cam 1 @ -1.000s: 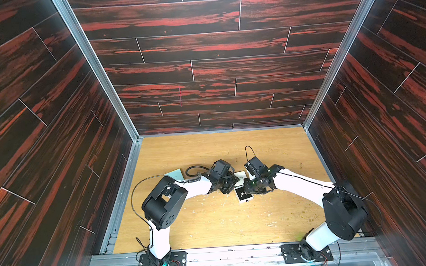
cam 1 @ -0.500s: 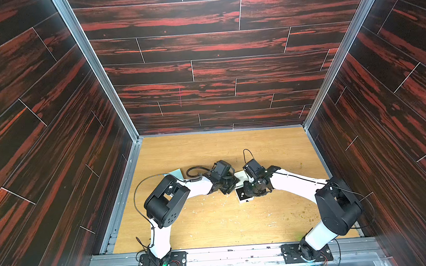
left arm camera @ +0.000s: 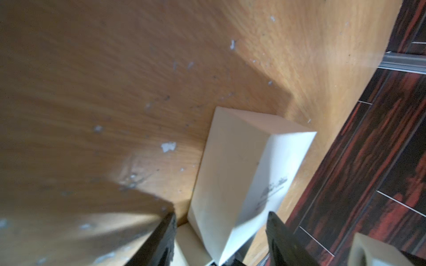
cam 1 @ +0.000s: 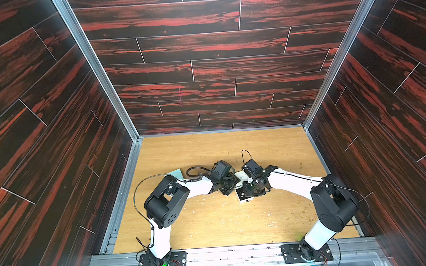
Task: Take out the earrings from the drawer-style jewelry box
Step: Pick up the earring from the drawer.
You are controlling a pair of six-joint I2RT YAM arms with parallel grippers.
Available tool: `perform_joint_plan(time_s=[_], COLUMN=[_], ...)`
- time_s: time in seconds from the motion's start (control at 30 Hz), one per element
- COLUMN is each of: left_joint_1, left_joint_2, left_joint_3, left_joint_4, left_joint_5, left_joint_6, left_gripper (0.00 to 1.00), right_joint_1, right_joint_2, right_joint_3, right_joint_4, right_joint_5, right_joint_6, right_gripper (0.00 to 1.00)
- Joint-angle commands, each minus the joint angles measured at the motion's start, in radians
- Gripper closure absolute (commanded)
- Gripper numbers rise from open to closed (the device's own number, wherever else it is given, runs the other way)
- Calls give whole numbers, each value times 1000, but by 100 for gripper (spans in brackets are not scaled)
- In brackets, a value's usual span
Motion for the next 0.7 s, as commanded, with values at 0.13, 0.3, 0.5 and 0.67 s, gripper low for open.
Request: perform_joint_plan(time_s=[0.13,0.3,0.5,0.67], left_joint_1=[-8,-9,-18,-23], left_joint_2=[-106,-144,-137,-136], left_joint_3=[-28,-51,-38,-9], left_joint_4=[-22,-104,-143,-256], left_joint_5=[22,33,67,31], left_joint_6=[7,54,82,124], left_gripper=[45,54,59,58], right_joint_1=[4,3,3,3], right_joint_2=[-30,-42,-40,-30], right_joint_3=[30,35,41,38], right_joint_4=[-23,-33,-35,-36], right_joint_5=[7,1,-5,-10], right_joint_6=[-2,2,6,13], right_gripper=[90,90,91,91])
